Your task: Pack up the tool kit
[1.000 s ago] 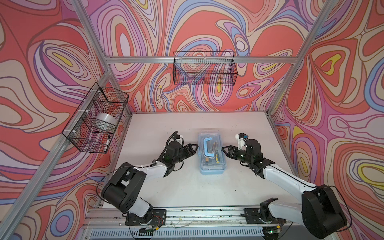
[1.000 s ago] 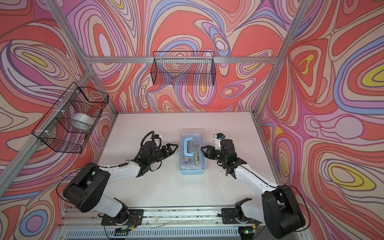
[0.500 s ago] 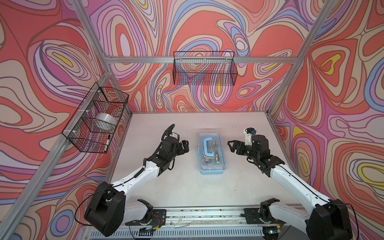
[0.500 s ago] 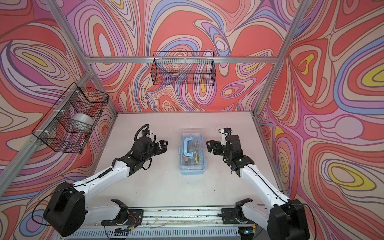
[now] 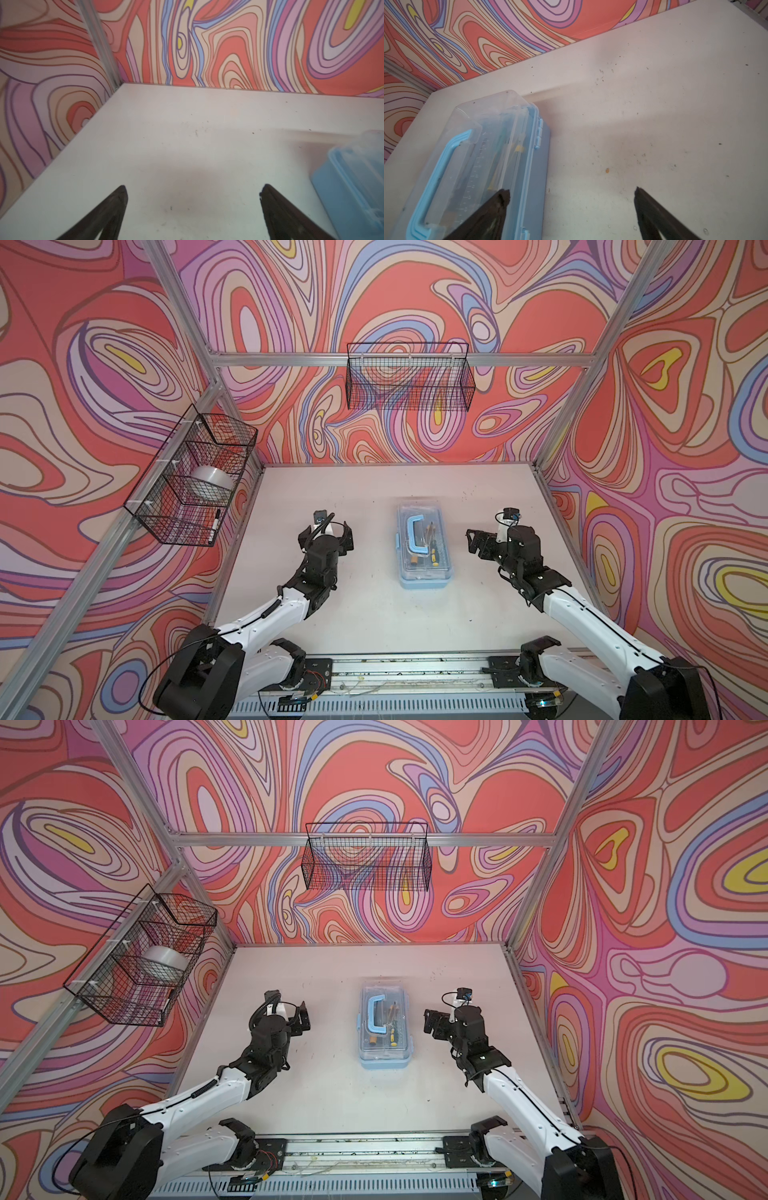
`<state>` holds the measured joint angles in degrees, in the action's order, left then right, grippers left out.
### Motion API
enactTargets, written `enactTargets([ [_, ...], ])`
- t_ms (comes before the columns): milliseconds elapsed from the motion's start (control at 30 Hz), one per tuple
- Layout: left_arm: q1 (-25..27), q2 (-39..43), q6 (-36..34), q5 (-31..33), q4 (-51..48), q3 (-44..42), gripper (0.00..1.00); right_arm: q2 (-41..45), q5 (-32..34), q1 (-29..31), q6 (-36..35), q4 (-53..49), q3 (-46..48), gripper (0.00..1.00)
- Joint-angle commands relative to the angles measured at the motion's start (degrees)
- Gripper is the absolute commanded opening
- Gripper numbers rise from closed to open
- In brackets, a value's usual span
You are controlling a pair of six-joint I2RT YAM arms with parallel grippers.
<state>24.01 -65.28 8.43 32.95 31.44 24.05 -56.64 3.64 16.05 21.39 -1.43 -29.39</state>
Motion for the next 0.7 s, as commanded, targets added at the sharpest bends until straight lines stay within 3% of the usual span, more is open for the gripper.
enactTargets([
  [0, -6.5, -2.65, -5.24, 1.43, 7.02, -1.87, 1.0, 1.28, 4.15, 0.56, -1.85, 5.17, 0.56, 0.98],
  [100, -10.39, -8.64, -6.65, 1.38, 11.53, -1.43, 1.0, 0.09, 4.75, 0.56, -3.21, 4.95, -0.17, 0.98],
  [133, -10.77, -8.65, -7.12, 1.26, 8.89, 0.06, 1.0, -0.64, 5.28, 0.69, -3.96, 4.79, -0.39, 0.98],
  [200, -13.55, -9.73, -8.03, -3.05, 10.15, 0.38, 1.0, -1.62, 7.06, 0.56, -4.18, 4.8, -0.6, 0.98],
  [333, -16.64, -8.03, -5.92, -8.92, 3.18, -0.08, 1.0, -1.85, 7.83, 0.56, -5.29, 8.07, 1.11, 0.98],
  [467, -18.61, -13.57, -5.61, -8.01, 18.46, -6.44, 1.0, -4.1, 10.54, 0.53, -6.96, 12.17, 2.23, 0.98],
  [567, -22.03, -18.36, -4.35, -15.89, 27.02, -8.31, 1.0, -7.56, 16.55, 0.54, -8.99, 18.9, 3.57, 0.98],
  [633, -22.51, -18.34, -4.17, -20.58, 21.13, -6.36, 1.0, -9.51, 20.22, 0.47, -10.95, 21.38, 3.17, 0.99],
  [667, -22.53, -21.52, -4.17, -19.96, 22.86, -5.7, 1.0, -10.4, 21.92, 0.38, -12.33, 24.18, 3.47, 0.98],
])
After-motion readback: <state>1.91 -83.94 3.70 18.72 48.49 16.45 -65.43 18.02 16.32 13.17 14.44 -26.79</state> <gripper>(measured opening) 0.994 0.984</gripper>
